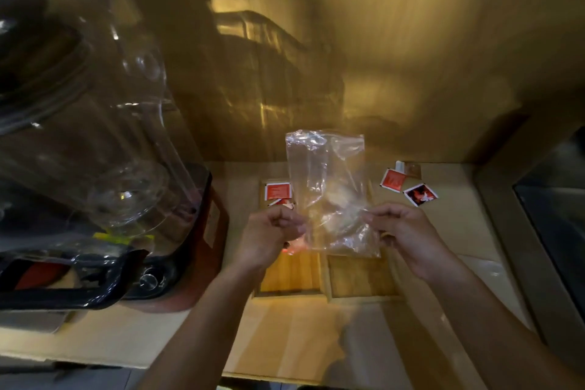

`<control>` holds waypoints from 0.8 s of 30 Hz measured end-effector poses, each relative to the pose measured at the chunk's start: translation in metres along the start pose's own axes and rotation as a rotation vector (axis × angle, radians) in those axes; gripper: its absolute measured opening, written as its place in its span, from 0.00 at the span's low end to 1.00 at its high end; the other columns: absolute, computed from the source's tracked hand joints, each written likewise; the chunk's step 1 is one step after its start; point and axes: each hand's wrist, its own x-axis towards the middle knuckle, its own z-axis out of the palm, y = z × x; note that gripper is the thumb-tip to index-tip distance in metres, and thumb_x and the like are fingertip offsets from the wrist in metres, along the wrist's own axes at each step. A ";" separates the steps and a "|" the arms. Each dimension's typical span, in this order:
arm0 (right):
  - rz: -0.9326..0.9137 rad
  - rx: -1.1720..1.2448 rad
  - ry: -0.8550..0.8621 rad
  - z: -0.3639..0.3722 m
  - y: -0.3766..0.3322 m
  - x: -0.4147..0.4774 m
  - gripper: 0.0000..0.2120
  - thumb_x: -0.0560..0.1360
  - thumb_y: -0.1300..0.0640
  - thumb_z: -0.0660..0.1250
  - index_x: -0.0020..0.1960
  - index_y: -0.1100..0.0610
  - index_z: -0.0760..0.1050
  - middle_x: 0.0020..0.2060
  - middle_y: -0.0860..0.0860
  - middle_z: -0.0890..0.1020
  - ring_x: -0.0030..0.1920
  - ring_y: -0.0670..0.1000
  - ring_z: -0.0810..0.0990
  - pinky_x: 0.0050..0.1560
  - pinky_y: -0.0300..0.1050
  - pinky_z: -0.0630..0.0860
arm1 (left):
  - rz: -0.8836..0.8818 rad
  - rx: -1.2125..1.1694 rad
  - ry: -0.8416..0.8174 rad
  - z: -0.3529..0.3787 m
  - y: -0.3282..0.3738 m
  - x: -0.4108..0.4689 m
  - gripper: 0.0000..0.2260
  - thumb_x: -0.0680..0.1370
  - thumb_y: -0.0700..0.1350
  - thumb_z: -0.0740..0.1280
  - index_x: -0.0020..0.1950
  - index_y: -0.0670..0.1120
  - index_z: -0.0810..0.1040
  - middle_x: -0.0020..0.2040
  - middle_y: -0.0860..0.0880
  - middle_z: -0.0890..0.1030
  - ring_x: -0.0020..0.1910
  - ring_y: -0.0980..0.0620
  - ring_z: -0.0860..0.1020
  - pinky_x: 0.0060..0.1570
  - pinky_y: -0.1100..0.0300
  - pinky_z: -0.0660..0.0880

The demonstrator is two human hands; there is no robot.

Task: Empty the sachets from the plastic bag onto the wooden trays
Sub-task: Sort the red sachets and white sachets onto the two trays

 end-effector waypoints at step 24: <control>0.270 -0.860 0.524 -0.179 0.122 -0.060 0.12 0.77 0.63 0.59 0.59 0.58 0.70 0.49 0.57 0.83 0.50 0.56 0.82 0.48 0.45 0.76 | -0.025 0.570 -0.300 0.232 -0.114 0.004 0.09 0.76 0.47 0.65 0.36 0.49 0.70 0.46 0.38 0.83 0.48 0.41 0.80 0.47 0.53 0.75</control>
